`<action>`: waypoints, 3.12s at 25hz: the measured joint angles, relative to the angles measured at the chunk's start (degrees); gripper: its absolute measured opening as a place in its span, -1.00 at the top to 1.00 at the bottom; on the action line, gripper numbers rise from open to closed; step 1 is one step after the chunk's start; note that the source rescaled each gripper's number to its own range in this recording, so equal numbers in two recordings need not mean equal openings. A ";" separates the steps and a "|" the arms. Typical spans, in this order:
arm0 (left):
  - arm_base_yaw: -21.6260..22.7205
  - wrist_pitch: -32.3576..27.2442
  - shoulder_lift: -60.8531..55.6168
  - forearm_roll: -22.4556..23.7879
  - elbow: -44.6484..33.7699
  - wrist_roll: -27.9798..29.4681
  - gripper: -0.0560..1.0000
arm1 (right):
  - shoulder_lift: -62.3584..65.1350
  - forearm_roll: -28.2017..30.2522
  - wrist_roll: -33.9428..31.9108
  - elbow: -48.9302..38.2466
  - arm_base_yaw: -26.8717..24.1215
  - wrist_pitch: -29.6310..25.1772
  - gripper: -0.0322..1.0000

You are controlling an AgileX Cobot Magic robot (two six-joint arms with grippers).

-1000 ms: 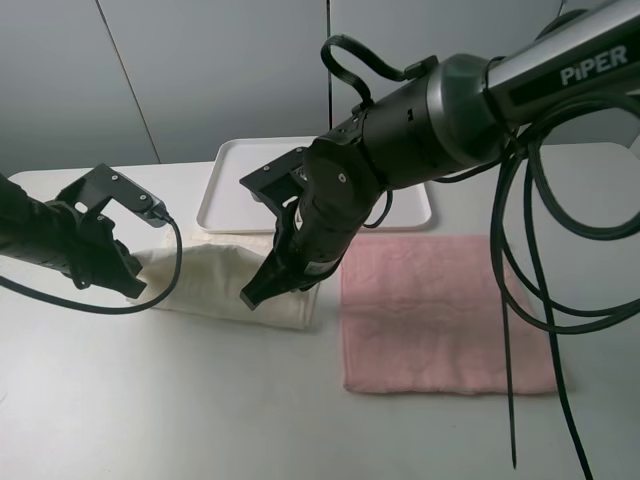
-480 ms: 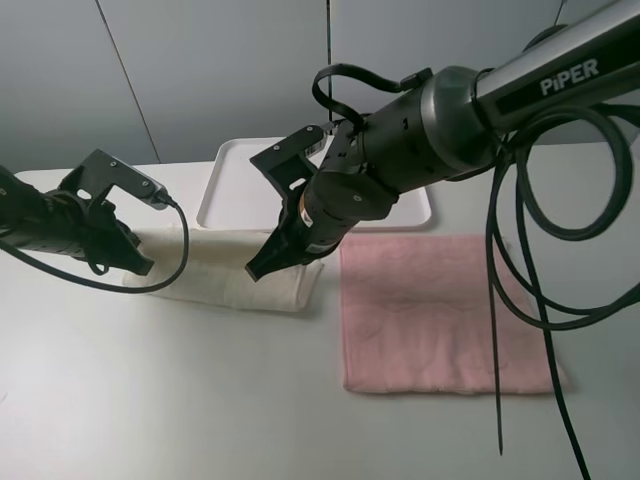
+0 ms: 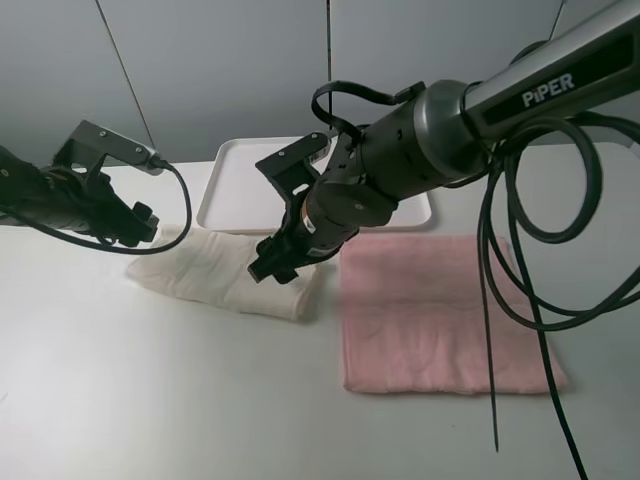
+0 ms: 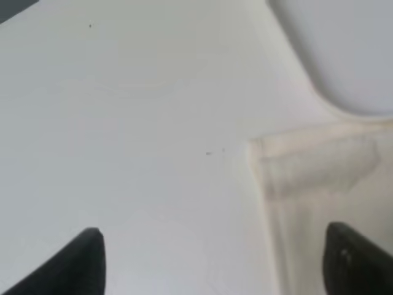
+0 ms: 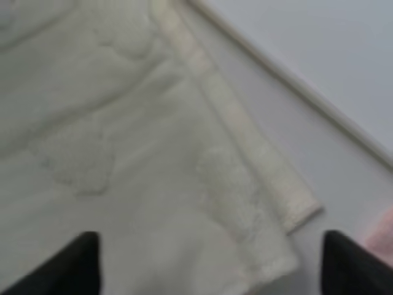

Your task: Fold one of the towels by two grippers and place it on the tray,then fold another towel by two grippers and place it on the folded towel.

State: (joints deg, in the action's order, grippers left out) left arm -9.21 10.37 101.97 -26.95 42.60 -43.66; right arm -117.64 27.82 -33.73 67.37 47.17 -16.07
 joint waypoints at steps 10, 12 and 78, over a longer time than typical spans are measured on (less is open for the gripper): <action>3.38 -27.92 6.80 1.67 15.60 7.76 -0.75 | 0.00 -13.59 6.54 3.63 -1.58 -12.02 -1.00; 3.93 -33.90 8.66 6.89 19.66 14.19 -0.75 | 0.00 -20.71 12.95 5.42 -2.36 -15.96 -1.00; 3.93 -53.53 22.19 25.59 34.83 36.64 -0.74 | -13.47 -46.66 22.93 18.06 -5.61 -23.82 0.51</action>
State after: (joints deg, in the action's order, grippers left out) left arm -5.28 -43.16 124.16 -1.36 77.43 -7.01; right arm -131.11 -18.85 -10.80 85.44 41.55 -39.90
